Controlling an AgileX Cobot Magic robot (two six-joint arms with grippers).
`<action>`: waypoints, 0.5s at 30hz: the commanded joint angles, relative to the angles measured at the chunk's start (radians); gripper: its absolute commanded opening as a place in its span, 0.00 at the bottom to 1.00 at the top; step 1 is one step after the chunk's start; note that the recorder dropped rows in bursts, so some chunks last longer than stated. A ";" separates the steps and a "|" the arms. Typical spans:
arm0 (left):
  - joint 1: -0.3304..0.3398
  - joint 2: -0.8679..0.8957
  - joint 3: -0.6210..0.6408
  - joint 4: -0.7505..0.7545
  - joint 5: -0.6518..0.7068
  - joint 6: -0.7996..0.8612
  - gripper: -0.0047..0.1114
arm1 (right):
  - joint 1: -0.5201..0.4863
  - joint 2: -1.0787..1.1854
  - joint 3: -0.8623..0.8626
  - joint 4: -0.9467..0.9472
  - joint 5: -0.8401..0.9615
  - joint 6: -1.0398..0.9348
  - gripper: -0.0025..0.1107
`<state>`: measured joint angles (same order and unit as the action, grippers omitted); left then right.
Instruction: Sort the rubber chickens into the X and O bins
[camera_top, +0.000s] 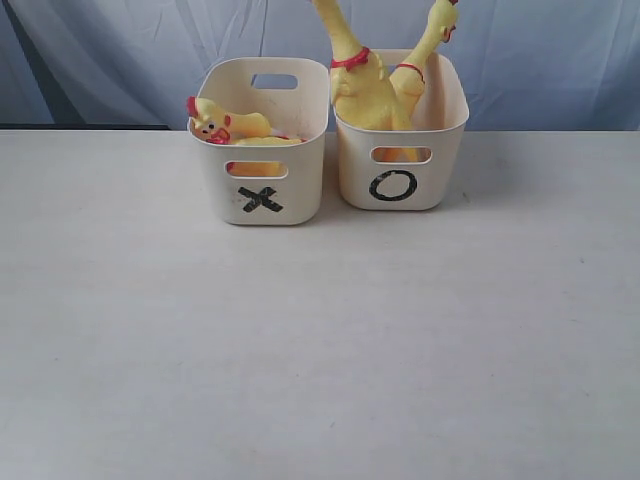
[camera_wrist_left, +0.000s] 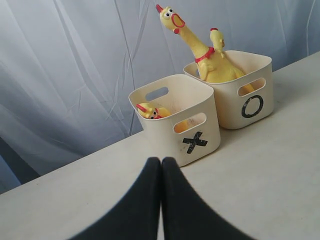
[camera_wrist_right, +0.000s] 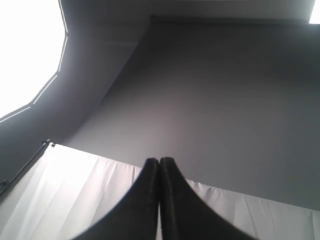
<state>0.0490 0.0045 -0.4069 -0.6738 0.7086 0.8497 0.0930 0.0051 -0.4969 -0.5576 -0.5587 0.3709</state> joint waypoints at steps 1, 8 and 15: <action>0.000 -0.004 0.004 -0.004 -0.006 -0.002 0.04 | -0.004 -0.005 0.005 0.006 0.003 -0.001 0.01; 0.000 -0.004 0.004 0.014 -0.006 -0.002 0.04 | -0.004 -0.005 0.007 0.036 0.028 -0.001 0.01; 0.000 -0.004 0.004 0.443 -0.062 -0.002 0.04 | -0.004 -0.005 0.137 -0.159 0.031 -0.001 0.01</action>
<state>0.0490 0.0045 -0.4069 -0.3040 0.6980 0.8497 0.0930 0.0051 -0.4024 -0.6206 -0.5421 0.3709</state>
